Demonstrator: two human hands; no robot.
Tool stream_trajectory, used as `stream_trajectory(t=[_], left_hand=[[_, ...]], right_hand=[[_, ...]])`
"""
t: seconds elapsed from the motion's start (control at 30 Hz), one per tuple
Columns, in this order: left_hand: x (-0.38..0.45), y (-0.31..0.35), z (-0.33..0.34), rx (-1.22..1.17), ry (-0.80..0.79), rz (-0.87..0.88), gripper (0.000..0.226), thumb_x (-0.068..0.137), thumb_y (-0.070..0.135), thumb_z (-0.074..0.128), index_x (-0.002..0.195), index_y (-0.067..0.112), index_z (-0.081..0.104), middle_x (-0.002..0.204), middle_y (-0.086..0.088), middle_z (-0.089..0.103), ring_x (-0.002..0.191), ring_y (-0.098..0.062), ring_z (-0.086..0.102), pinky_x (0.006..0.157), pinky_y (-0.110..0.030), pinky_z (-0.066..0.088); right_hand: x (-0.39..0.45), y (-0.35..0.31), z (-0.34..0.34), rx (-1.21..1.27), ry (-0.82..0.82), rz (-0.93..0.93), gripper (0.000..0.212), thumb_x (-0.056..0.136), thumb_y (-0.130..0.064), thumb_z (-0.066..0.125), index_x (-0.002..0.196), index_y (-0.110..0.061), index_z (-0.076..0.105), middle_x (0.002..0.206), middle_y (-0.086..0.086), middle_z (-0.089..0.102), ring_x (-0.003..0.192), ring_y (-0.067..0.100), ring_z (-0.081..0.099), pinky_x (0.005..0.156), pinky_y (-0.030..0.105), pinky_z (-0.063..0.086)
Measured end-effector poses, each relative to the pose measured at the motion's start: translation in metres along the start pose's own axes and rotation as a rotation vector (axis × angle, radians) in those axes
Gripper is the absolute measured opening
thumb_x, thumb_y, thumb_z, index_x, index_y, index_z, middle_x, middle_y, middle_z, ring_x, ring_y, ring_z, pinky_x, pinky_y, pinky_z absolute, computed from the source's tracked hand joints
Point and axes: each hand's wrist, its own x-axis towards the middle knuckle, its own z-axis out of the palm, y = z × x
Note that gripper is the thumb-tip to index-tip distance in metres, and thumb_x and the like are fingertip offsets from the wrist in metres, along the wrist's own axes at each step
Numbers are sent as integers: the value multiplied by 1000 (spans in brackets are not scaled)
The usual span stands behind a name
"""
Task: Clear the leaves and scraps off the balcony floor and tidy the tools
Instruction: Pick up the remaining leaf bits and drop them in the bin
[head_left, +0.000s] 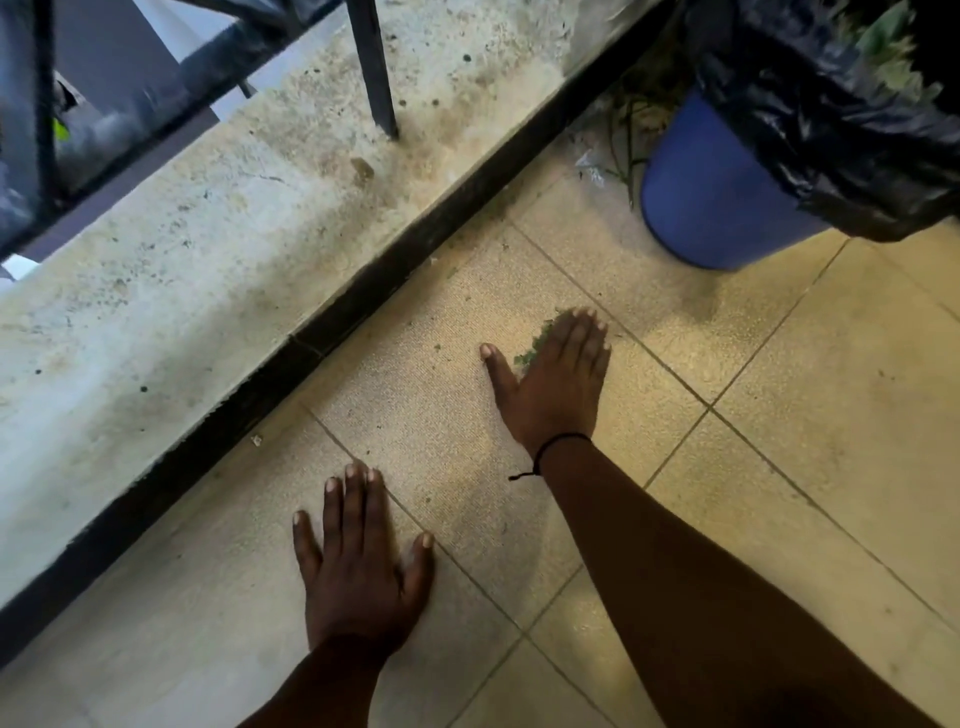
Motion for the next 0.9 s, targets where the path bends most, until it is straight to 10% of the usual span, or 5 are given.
stream_trajectory(t=[0.33, 0.73, 0.9], left_hand=[[-2, -4, 5, 3, 37, 25, 73, 89, 40, 32, 153, 5, 24, 162, -13, 15, 151, -27, 9, 118, -58, 7], [-2, -4, 5, 15, 28, 20, 75, 91, 42, 32, 155, 9, 14, 163, -10, 10, 152, -25, 4, 120, -51, -2], [-1, -4, 4, 13, 43, 19, 74, 90, 41, 32, 154, 7, 17, 163, -10, 12, 152, -24, 3, 121, -49, -4]], right_hand=[[-160, 37, 28, -219, -76, -877, 59, 93, -51, 43, 149, -35, 34, 158, 1, 27, 147, 30, 21, 111, 57, 23], [-10, 14, 4, -281, 26, -244, 82, 93, -68, 21, 155, -16, 14, 162, 6, 2, 148, 34, -6, 114, 55, -12], [11, 29, -29, 130, 117, -163, 63, 100, -48, 28, 152, -13, 25, 161, 14, 11, 147, 34, 13, 116, 46, 16]])
